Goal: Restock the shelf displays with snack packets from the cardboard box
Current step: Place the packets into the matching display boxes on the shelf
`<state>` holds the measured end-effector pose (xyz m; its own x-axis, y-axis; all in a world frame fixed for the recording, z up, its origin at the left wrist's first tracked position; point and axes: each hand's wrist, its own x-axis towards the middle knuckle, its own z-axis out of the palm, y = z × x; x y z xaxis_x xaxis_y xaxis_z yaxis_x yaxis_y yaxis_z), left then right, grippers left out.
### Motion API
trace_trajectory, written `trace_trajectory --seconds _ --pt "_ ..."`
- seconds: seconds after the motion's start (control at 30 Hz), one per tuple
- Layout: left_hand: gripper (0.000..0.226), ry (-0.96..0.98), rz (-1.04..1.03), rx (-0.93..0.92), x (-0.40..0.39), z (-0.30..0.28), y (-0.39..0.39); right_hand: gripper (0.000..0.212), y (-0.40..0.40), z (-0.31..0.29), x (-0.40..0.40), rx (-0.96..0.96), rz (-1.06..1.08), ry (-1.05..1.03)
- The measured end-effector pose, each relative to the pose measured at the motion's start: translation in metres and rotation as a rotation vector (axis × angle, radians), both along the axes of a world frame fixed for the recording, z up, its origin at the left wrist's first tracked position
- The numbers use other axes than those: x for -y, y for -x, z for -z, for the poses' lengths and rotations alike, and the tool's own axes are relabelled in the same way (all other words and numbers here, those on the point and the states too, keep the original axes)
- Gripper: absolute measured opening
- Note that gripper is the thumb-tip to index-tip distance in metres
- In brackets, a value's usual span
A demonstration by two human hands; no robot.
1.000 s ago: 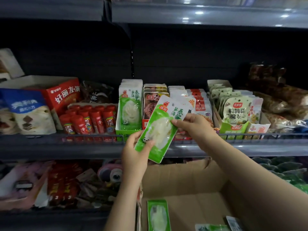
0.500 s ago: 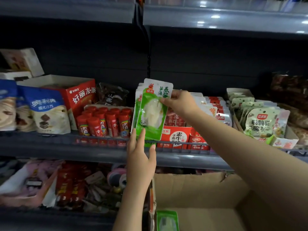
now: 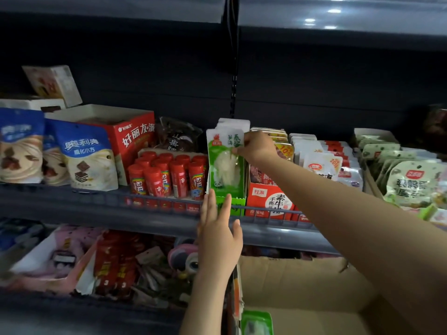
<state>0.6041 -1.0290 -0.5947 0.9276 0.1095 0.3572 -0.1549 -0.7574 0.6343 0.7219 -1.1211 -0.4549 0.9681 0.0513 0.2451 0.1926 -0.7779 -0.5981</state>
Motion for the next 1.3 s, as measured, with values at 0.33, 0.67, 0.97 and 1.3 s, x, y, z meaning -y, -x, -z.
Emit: trace_trajectory --seconds 0.33,0.67,0.97,1.3 --pt "0.058 0.038 -0.004 0.011 0.002 0.001 -0.002 0.027 -0.006 0.009 0.010 -0.011 0.033 -0.081" --pt "0.059 0.004 -0.009 -0.022 0.003 -0.001 0.003 0.039 0.010 0.017 0.023 0.050 0.036 -0.260" --pt "0.048 0.100 0.046 0.080 0.033 -0.011 0.034 0.027 0.097 0.035 0.063 0.133 -0.100 -0.361" --pt "0.026 0.319 0.262 -0.081 0.087 -0.007 0.074 0.022 0.181 0.100 0.150 0.026 -0.004 -0.377"
